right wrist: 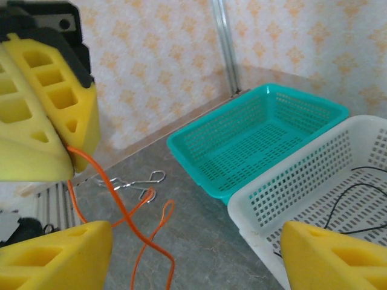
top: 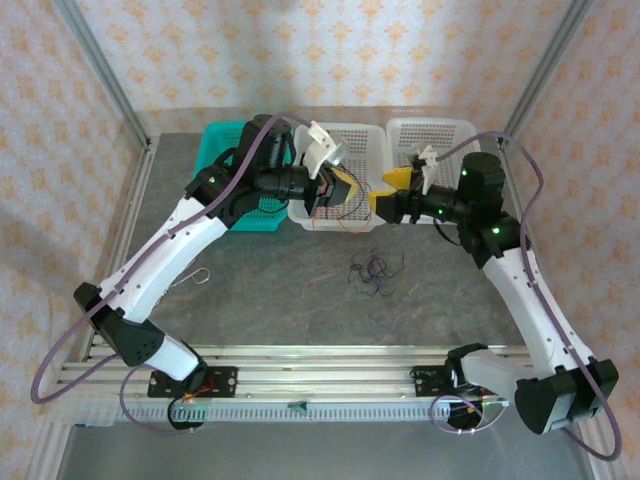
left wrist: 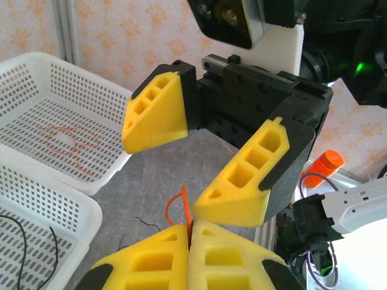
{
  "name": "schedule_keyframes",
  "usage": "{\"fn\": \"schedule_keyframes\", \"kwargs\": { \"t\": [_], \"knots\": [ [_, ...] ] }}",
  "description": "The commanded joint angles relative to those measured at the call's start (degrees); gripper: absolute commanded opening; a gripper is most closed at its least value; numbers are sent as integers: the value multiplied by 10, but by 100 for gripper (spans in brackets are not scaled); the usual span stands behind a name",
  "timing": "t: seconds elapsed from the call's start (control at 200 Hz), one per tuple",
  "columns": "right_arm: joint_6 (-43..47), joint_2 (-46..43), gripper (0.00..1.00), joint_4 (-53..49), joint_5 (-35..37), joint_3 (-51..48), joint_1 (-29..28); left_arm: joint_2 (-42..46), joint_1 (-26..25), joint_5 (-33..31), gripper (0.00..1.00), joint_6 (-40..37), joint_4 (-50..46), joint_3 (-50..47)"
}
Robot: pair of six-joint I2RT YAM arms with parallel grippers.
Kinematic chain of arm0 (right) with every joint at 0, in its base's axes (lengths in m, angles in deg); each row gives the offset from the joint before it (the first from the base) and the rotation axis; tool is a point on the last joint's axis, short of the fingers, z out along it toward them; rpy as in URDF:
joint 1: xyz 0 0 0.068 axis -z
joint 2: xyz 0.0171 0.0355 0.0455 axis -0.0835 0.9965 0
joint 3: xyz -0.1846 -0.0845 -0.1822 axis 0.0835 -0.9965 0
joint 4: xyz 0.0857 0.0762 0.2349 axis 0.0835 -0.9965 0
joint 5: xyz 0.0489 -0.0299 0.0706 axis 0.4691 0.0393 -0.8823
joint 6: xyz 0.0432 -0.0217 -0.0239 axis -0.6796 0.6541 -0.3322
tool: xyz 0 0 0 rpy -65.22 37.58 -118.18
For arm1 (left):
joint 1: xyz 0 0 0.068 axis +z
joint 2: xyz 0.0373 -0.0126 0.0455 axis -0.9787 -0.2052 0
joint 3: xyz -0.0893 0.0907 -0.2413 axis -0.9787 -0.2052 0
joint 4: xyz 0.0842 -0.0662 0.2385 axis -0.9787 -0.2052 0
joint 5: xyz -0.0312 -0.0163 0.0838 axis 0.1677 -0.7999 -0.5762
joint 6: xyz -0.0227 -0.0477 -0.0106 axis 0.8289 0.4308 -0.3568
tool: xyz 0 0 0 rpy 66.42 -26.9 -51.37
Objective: Untangle the cables
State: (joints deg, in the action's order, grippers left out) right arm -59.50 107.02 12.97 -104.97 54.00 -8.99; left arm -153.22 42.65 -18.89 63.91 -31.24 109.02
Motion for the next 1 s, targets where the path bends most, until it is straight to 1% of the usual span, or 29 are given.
{"fn": "schedule_keyframes", "kwargs": {
  "t": [0.0,0.13,0.175,0.275,0.401,0.516,0.711,0.771,0.881,0.916,0.941,0.976,0.996],
  "knots": [
    [43,17,72,-18,-56,34,-5,-4,2,24,0,-14,-12,19],
    [49,32,66,-23,-72,42,-19,-3,3,25,0,-14,-10,16],
    [50,34,62,-23,-75,43,-24,-3,2,23,0,-13,-8,15],
    [49,35,42,-25,-78,46,-31,-3,3,23,0,-12,-7,13],
    [48,24,26,-29,-68,43,-32,0,2,15,0,-10,-4,9],
    [49,12,13,-32,-52,35,-32,4,3,3,0,-7,2,-1],
    [39,-2,2,-35,-45,28,-32,7,3,-13,0,6,12,-13],
    [38,-5,0,-35,-40,27,-32,6,2,-14,0,10,16,-15],
    [32,-9,0,-37,-22,29,-33,8,3,-20,0,28,45,-28],
    [28,-8,0,-40,-10,32,-34,7,2,-23,11,37,56,-31],
    [26,-8,0,-43,-2,32,-35,7,2,-27,21,43,62,-33],
    [20,-9,0,-46,13,34,-35,6,3,-40,37,49,72,-34],
    [16,-10,0,-46,23,33,-36,5,2,-55,50,54,76,-34]
  ]
}}
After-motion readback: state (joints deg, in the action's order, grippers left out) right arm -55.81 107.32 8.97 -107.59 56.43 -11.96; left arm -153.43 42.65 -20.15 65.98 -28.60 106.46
